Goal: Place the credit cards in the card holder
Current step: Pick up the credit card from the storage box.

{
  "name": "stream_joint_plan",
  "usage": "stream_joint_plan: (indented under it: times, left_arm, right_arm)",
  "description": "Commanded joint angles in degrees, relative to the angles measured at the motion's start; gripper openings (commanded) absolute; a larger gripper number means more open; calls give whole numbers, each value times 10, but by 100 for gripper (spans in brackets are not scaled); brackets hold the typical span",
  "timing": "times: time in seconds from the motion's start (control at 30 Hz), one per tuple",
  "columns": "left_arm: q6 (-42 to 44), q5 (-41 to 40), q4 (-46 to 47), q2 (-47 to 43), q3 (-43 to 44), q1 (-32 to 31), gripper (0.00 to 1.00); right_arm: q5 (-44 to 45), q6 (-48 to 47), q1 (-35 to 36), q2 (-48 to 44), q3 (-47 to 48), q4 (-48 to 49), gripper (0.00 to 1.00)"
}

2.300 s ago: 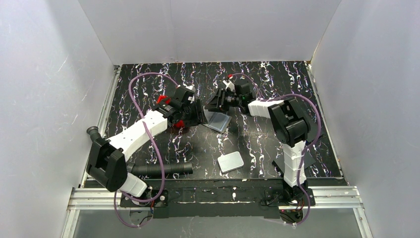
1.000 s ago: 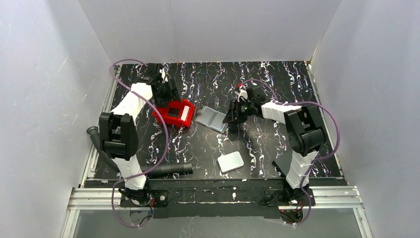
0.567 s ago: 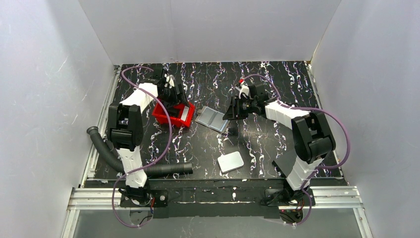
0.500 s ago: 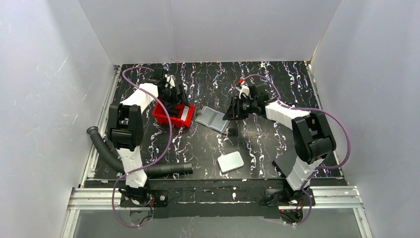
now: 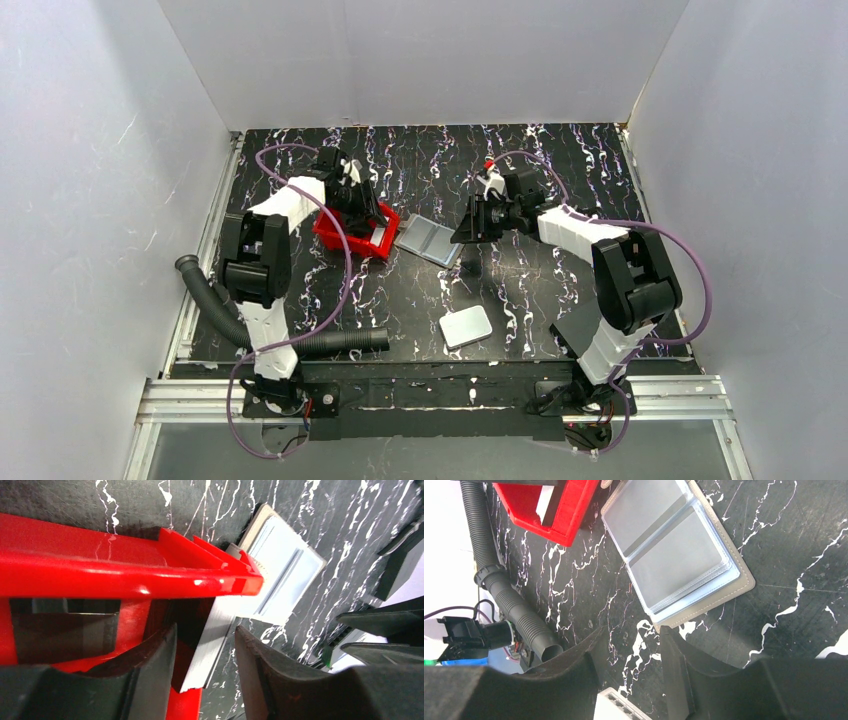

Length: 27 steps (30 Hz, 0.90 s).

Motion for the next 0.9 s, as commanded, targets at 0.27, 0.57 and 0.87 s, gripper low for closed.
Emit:
stream_joint_plan:
  times: [0.27, 0.57, 0.87]
  left_arm:
    - [-26, 10, 11, -82, -15, 0, 43]
    - [14, -23, -23, -30, -2, -15, 56]
    - [24, -44, -28, -36, -2, -14, 29]
  right_arm:
    - [-9, 10, 0, -31, -15, 25, 51]
    - [-17, 27, 0, -39, -23, 46, 51]
    - [-22, 39, 1, -40, -29, 59, 50]
